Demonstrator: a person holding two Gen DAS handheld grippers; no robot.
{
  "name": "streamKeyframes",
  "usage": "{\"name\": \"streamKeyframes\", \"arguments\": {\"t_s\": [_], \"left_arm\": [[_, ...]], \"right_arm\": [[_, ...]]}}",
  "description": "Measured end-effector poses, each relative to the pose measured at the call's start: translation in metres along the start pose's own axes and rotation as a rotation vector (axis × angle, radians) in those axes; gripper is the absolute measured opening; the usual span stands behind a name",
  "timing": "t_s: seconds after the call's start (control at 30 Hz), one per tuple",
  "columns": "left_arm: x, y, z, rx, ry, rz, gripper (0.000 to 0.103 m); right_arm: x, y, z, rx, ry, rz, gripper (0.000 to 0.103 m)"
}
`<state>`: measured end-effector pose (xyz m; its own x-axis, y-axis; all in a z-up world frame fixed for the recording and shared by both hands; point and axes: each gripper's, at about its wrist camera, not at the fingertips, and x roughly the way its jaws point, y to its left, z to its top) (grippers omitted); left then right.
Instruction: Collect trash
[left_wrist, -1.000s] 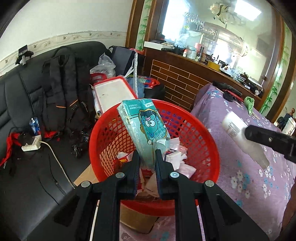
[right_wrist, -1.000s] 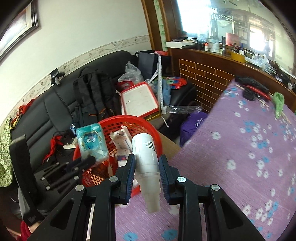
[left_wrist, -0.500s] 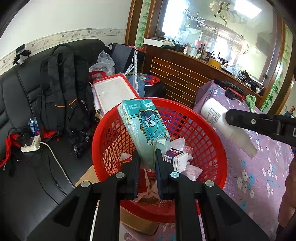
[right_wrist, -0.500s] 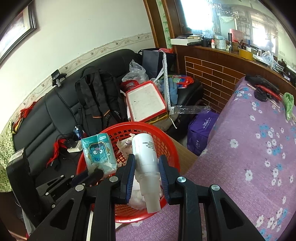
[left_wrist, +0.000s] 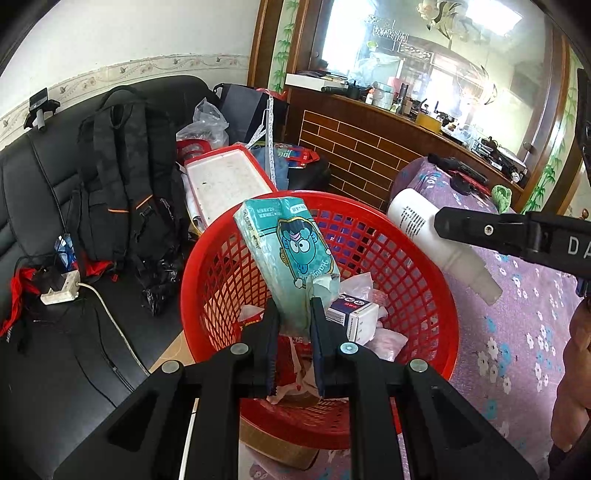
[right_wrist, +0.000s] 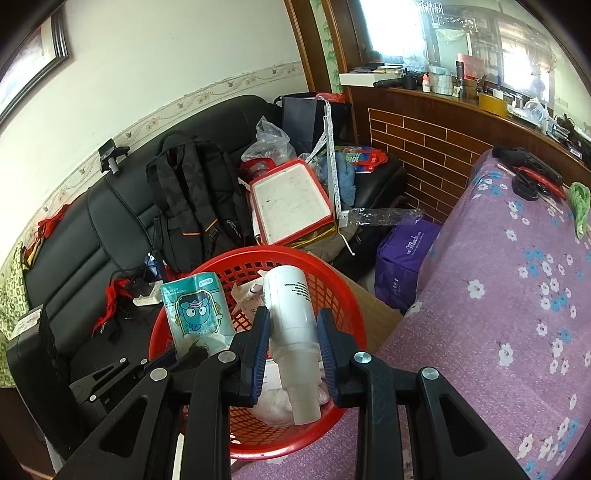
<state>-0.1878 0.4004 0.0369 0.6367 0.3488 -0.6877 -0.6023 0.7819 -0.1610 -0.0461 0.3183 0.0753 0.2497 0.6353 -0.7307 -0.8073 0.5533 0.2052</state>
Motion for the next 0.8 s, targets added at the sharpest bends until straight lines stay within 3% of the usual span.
{"name": "streamKeyframes", "arguments": {"t_s": [0.1, 0.2, 0.33, 0.47, 0.53, 0.7, 0.8], "left_arm": [[0.000, 0.000, 0.000, 0.004, -0.005, 0.014, 0.019], [-0.005, -0.002, 0.001, 0.009, -0.027, 0.025, 0.037], [-0.015, -0.007, 0.001, 0.024, -0.062, 0.053, 0.050], [-0.029, -0.014, -0.003, 0.021, -0.118, 0.106, 0.069], [-0.037, -0.019, -0.005, 0.016, -0.144, 0.130, 0.080], [-0.055, -0.034, -0.016, 0.013, -0.181, 0.162, 0.087], [-0.069, -0.046, -0.026, 0.021, -0.215, 0.184, 0.098]], "right_arm": [[0.002, 0.002, 0.000, 0.002, 0.001, -0.001, 0.029], [-0.005, 0.000, -0.001, 0.005, -0.014, 0.001, 0.029], [-0.023, -0.007, -0.004, 0.024, -0.048, 0.005, 0.032], [-0.050, -0.014, -0.016, 0.020, -0.098, -0.045, 0.055], [-0.064, -0.021, -0.026, 0.024, -0.115, -0.064, 0.056], [-0.091, -0.040, -0.055, 0.055, -0.123, -0.109, 0.069], [-0.107, -0.046, -0.074, 0.034, -0.127, -0.185, 0.073]]}}
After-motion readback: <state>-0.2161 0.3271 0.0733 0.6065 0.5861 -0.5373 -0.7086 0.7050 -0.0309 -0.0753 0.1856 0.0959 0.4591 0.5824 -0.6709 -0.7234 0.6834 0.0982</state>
